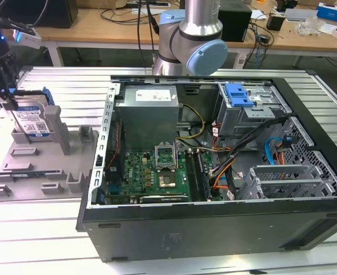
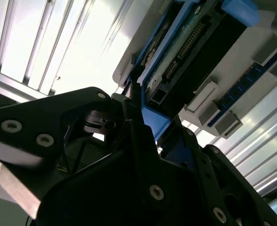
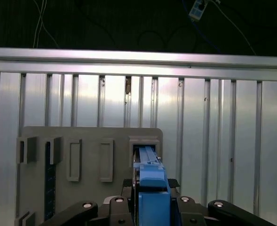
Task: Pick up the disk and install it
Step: 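Pick up the disk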
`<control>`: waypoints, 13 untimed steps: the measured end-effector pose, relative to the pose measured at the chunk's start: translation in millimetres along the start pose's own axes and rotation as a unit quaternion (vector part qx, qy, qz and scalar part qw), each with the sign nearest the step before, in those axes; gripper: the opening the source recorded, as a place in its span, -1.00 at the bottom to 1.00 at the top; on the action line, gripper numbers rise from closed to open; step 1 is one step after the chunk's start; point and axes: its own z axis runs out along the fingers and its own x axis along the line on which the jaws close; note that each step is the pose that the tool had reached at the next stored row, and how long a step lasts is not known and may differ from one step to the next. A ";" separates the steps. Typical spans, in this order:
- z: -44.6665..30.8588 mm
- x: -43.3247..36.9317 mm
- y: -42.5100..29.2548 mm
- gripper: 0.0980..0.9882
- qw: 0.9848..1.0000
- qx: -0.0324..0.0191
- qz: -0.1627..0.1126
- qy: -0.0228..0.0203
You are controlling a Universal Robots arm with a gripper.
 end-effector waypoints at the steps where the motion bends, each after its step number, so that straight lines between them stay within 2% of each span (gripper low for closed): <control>1: 0.1 0.1 0.1 -0.39 1.000 0.000 0.000 0.000; 8: -0.1 1.0 0.6 -0.39 1.000 0.000 0.000 0.000; 13: -7.5 1.1 0.8 -0.39 1.000 0.000 0.000 0.000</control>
